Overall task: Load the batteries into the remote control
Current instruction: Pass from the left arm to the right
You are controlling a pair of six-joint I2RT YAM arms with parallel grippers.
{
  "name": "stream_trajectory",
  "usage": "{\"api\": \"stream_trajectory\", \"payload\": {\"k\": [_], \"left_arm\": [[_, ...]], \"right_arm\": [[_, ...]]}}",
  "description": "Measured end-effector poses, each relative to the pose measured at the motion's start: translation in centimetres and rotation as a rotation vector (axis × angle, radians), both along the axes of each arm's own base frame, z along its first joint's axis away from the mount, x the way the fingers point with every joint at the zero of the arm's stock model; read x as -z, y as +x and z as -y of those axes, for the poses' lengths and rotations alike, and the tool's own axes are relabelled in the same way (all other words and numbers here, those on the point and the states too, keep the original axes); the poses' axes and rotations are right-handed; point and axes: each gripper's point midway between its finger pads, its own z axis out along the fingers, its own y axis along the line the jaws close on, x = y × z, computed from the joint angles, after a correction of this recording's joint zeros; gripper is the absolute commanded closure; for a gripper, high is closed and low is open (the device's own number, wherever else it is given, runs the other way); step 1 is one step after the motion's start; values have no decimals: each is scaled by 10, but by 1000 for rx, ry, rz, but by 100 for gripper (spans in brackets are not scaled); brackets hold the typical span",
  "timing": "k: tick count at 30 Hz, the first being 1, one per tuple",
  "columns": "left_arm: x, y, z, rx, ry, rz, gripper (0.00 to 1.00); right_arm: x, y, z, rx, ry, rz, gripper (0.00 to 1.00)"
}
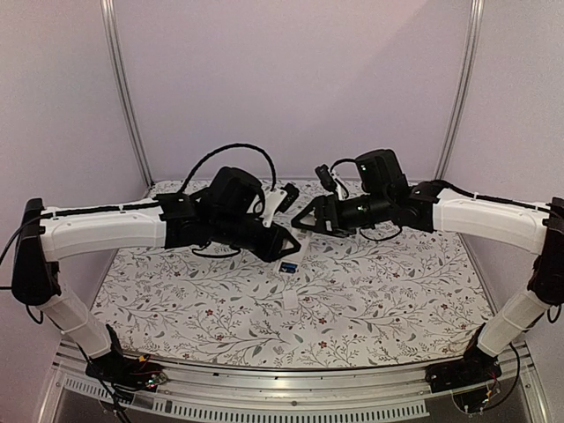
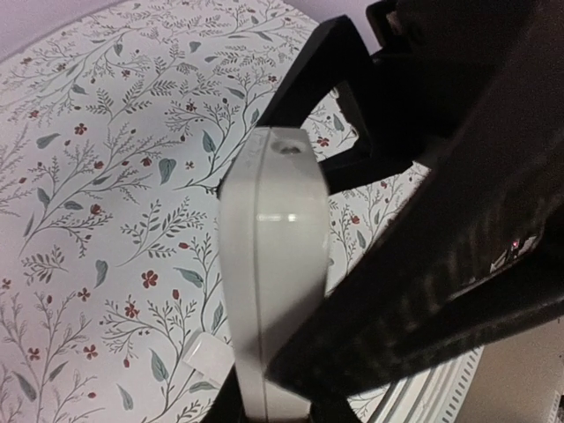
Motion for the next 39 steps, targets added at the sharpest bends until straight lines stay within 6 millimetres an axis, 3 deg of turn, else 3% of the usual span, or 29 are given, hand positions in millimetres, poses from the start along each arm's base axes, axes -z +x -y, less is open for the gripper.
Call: {"api": "stream_trajectory", "payload": {"k": [5, 12, 21, 24, 28, 33, 37, 39], "left_arm": [[2, 1, -2, -16, 12, -4, 99], [2, 1, 0, -11, 9, -9, 100], [-14, -18, 6, 203, -183, -181, 100], [-19, -25, 5, 267, -217, -216, 100], [-25, -39, 5, 350, -246, -254, 100], [-35, -50, 6, 422, -279, -278, 100], [-38, -57, 6, 459, -295, -299, 100], [-42, -61, 6, 481, -307, -314, 87]], "right_arm": [[4, 1, -2, 0, -3, -9, 37], [9, 0, -6, -14, -4, -30, 28], [0, -17, 2, -156, 92, -19, 35], [-11, -30, 10, -214, 123, 5, 41], [-30, -45, 16, -274, 165, 52, 57], [-36, -55, 18, -321, 188, 58, 66], [-37, -60, 18, -346, 198, 55, 88], [-40, -63, 19, -377, 212, 67, 96]]}}
